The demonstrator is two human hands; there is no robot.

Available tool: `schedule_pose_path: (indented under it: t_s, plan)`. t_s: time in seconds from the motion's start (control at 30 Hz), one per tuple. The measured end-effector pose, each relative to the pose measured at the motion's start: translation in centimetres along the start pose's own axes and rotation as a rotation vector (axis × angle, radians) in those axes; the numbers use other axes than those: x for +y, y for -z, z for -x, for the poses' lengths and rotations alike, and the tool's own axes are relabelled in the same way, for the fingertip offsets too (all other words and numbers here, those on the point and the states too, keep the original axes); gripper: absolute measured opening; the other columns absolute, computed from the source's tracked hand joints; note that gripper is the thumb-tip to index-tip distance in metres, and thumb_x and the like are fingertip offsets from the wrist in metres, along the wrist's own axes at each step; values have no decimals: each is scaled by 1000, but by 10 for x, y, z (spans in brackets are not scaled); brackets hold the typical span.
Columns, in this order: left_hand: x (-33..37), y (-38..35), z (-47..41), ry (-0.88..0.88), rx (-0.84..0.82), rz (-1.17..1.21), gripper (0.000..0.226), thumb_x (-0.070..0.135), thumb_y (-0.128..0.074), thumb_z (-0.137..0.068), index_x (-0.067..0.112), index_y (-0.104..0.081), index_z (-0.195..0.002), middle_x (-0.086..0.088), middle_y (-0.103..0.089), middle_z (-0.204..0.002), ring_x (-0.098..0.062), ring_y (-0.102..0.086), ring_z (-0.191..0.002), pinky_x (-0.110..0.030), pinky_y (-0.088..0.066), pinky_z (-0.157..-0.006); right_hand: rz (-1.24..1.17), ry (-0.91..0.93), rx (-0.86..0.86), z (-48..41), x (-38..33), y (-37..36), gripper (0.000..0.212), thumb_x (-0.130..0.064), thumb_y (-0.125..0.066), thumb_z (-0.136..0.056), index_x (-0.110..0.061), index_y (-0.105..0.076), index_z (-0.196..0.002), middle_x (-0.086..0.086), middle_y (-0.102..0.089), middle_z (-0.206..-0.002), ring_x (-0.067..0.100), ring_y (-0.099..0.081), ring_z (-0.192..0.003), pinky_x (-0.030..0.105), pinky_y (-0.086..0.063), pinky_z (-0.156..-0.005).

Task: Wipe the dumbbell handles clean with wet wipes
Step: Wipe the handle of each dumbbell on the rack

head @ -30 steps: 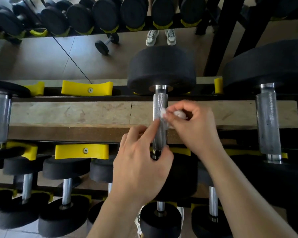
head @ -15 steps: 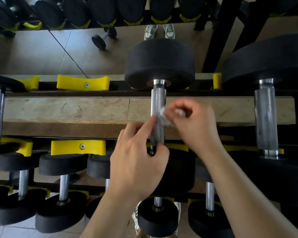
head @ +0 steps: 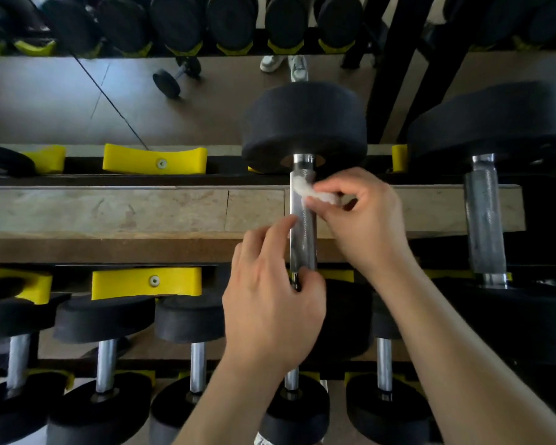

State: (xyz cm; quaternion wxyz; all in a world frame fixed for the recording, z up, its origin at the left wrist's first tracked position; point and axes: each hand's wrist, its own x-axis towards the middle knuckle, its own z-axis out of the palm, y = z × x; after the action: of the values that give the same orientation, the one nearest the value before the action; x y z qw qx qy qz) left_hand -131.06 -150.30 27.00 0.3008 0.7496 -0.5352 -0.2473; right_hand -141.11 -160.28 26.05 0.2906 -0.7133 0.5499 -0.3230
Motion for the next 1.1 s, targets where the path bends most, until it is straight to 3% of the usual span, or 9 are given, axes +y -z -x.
schedule_pose_path:
  t_s: [0.13, 0.3, 0.43, 0.5, 0.67, 0.83, 0.9, 0.97, 1.1]
  plan:
    - [0, 2, 1, -4, -6, 46, 54, 36, -51, -80, 39, -40, -133, 25, -37, -110, -2, -43, -110, -24, -39, -80, -29, -73, -350, 31, -3, 14, 15, -17, -76, -81, -25, -72, -93, -15, -66, -86, -7, -63, -79, 7, -48, -69]
    - [-3, 4, 0, 9, -7, 84, 57, 33, -61, -86, 40, -35, -136, 22, -43, -114, 0, -44, -108, -13, -34, -74, 27, 24, 12, 0, -11, 4, 12, -19, -71, -86, -20, -71, -98, -10, -66, -89, -1, -62, -82, 8, -47, -69]
    - [-8, 6, -7, -26, -102, 106, 47, 38, -58, -86, 45, -41, -130, 23, -45, -113, 1, -48, -101, -11, -37, -73, -80, -126, -270, 23, -6, 11, 18, -21, -67, -88, -33, -63, -100, -16, -65, -91, -7, -61, -86, 11, -51, -72]
    - [-10, 6, -19, -40, -141, 119, 41, 39, -60, -85, 43, -48, -124, 20, -50, -108, 3, -51, -93, -8, -39, -68, -95, -106, -338, 26, -3, 16, 19, -20, -68, -87, -33, -65, -100, -14, -67, -92, -6, -63, -85, 15, -53, -74]
    - [-5, 11, -56, -74, -48, 166, 44, 29, -68, -85, 38, -53, -126, 15, -55, -98, 2, -55, -86, -7, -43, -71, -258, -129, -4, -12, -8, 4, 16, -16, -73, -82, -27, -61, -84, -11, -64, -80, 0, -63, -75, 13, -50, -62]
    - [-4, 7, -83, -99, 5, 104, 30, 35, -71, -82, 34, -69, -113, 17, -61, -96, 0, -59, -82, -12, -44, -72, -471, -207, -52, -9, -2, 0, 12, -19, -65, -89, -29, -69, -94, -11, -72, -88, -3, -66, -84, 10, -50, -69]
    - [-6, 4, -88, -69, 103, 102, 20, 34, -75, -80, 31, -76, -99, 19, -63, -85, 3, -60, -80, -9, -43, -70, -392, -153, 31, -6, 3, -2, 19, -16, -67, -87, -26, -66, -104, -8, -67, -103, 2, -64, -94, 13, -51, -76]
    - [-6, 2, -89, -46, 214, 63, 9, 32, -74, -81, 29, -77, -89, 19, -65, -76, 3, -61, -76, -9, -42, -65, -235, -23, 161, -5, 5, -8, 21, -13, -73, -82, -21, -65, -100, -6, -61, -103, 5, -62, -92, 16, -51, -77]
    - [2, -2, -88, 89, 292, 69, 13, 36, -67, -87, 27, -76, -83, 7, -71, -70, -9, -63, -67, -32, -49, -65, -18, 186, 234, -8, 6, -17, 10, -11, -72, -84, -8, -72, -94, 0, -66, -93, 8, -62, -80, 20, -53, -69]
